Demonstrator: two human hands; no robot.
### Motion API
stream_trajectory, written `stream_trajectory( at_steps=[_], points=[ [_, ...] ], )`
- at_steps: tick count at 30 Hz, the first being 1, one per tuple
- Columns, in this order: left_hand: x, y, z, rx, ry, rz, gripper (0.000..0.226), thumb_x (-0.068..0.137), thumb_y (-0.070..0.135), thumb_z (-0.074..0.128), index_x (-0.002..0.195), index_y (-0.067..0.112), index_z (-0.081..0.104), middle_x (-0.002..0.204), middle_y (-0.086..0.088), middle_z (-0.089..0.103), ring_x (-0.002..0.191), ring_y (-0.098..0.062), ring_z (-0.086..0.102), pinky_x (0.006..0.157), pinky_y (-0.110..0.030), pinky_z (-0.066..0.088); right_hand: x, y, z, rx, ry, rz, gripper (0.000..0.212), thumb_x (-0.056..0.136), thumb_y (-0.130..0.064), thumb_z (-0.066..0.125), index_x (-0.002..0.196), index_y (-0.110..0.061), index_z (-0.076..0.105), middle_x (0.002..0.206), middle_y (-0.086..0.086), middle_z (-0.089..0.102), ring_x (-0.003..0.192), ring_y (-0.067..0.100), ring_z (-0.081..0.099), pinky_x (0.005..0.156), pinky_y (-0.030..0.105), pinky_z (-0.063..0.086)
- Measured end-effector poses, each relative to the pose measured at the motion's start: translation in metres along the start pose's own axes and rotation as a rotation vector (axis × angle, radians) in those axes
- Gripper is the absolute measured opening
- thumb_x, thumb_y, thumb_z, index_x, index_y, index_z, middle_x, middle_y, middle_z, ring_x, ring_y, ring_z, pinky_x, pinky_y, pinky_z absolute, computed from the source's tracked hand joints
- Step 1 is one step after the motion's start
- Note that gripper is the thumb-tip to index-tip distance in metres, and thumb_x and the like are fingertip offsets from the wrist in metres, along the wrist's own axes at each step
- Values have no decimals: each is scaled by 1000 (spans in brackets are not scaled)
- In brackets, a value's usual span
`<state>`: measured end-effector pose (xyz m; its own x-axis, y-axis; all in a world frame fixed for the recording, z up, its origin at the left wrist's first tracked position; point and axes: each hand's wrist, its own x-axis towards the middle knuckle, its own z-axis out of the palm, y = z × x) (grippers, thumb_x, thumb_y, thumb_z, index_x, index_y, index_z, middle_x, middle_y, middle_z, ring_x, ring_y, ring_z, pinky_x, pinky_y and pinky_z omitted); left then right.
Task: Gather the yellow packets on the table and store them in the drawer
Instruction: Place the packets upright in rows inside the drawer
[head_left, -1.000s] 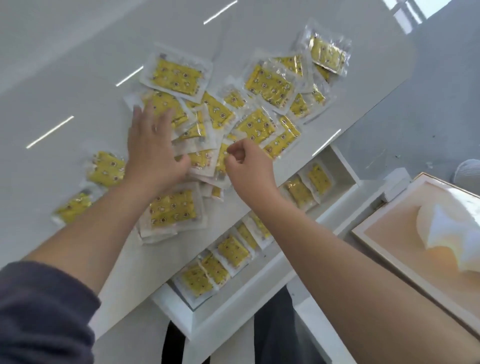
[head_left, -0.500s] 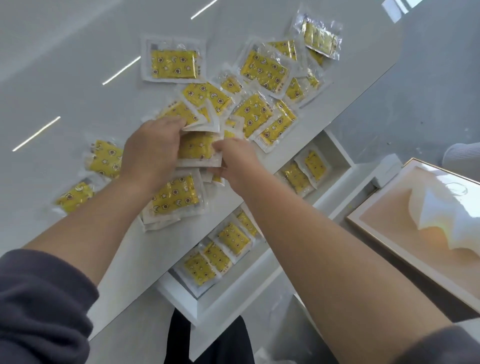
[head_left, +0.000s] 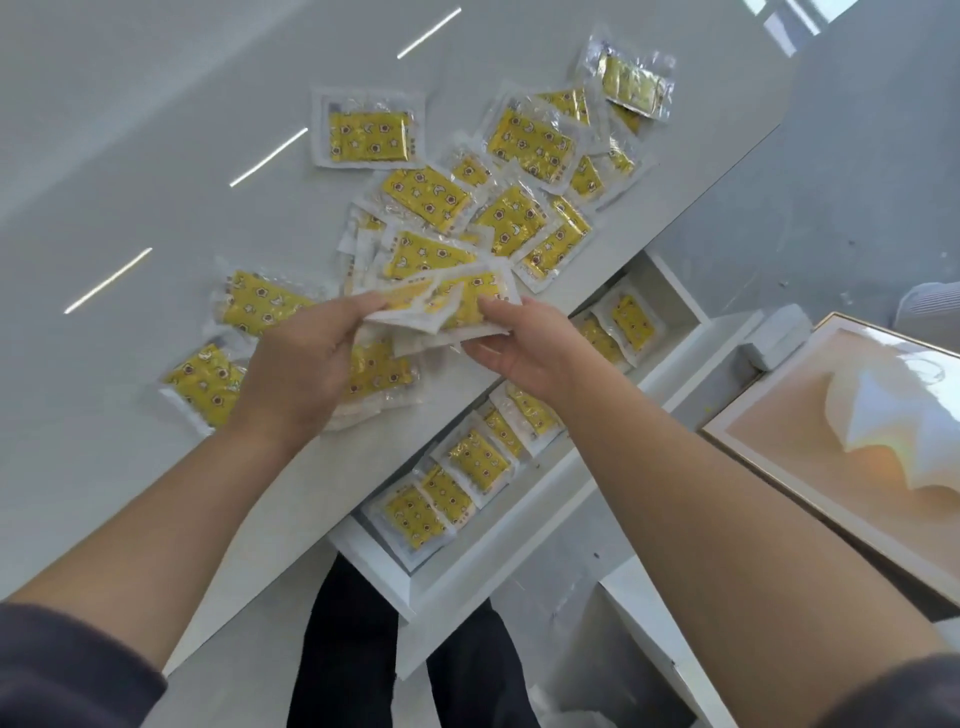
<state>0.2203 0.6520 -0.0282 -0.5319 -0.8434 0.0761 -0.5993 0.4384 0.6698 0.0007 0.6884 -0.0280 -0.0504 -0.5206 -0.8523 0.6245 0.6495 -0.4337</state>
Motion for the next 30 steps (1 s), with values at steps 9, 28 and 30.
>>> stream_trajectory(
  at_steps=[9,28,30],
  points=[
    [67,-58,-34,-83,133,-410,23,101,19,39,100,14,61,65,8,51,59,-6,52,56,-27,41,50,-58,59,-576,281,-263,24,83,-29,75,89,-10,62,85,4,67,77,19,62,78,36,56],
    [138,-143,-43,-84,-375,-608,38,77,39,77,94,11,59,93,-5,62,80,-24,56,66,-33,45,168,-138,142,-1982,251,-625,33,90,-51,55,79,-21,48,96,-1,51,96,23,50,99,42,27],
    [135,-136,-48,-140,-328,-586,40,74,40,79,93,11,59,95,-9,66,85,-32,62,76,-47,51,160,-139,143,-1944,257,-645,38,90,-48,55,70,-21,38,72,-7,40,85,22,47,94,38,29]
  ],
)
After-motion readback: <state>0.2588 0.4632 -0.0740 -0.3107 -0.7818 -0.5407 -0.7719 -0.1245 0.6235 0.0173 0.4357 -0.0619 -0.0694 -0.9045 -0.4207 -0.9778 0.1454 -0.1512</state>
